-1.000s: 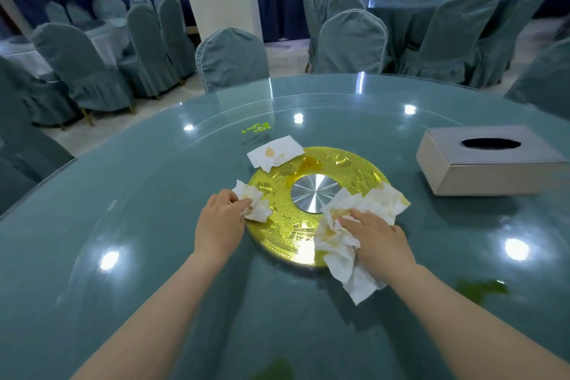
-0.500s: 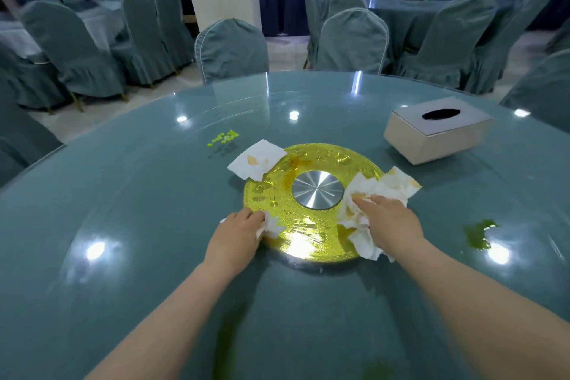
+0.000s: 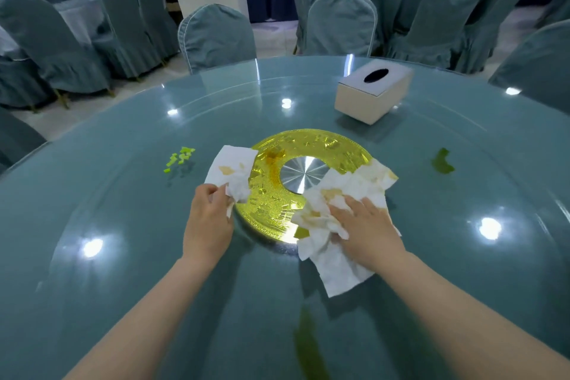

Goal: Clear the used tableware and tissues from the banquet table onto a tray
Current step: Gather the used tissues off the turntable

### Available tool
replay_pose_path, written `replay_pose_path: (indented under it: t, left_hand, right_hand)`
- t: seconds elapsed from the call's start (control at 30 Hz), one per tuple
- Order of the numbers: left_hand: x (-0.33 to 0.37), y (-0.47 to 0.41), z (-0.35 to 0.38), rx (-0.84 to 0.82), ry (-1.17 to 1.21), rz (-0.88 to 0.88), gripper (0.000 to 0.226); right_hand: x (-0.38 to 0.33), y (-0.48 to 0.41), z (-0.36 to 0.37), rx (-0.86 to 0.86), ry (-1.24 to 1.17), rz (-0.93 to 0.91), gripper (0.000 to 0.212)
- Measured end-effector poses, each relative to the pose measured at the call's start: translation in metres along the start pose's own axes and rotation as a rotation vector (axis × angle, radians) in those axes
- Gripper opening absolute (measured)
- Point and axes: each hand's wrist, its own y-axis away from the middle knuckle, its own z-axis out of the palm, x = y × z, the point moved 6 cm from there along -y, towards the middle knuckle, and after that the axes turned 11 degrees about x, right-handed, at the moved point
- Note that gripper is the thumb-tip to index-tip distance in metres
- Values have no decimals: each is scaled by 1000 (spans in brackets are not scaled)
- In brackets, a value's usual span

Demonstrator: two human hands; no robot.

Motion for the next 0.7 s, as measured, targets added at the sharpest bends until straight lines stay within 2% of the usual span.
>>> replay_pose_path:
  t: [0.17,0.3,0.37,0.43,0.57,0.7]
  left_hand:
    - [0,-17,20,37,-27,-74,33]
    - [-13,-16,55,-267,-388,-145,45]
    - [-17,-10,62,-326,-485,-96,45]
    - [-15,-10,58,-278,-455,-48,41]
    - [-18,-10,32,-166,-362,-81,32]
    - [-16,-3,14,-201,-247,-128,38]
  right_hand:
    - [10,-5,-6,54,-43,8,63]
    - [17,-8,-10,105,-66,18,63]
    - [21,-10,-12,114,-79,36,61]
    - [24,-11,-13,128,-96,65,61]
    - [24,-6,-21,143,-68,109,69]
    - [22,5,-26,62,66,40,65]
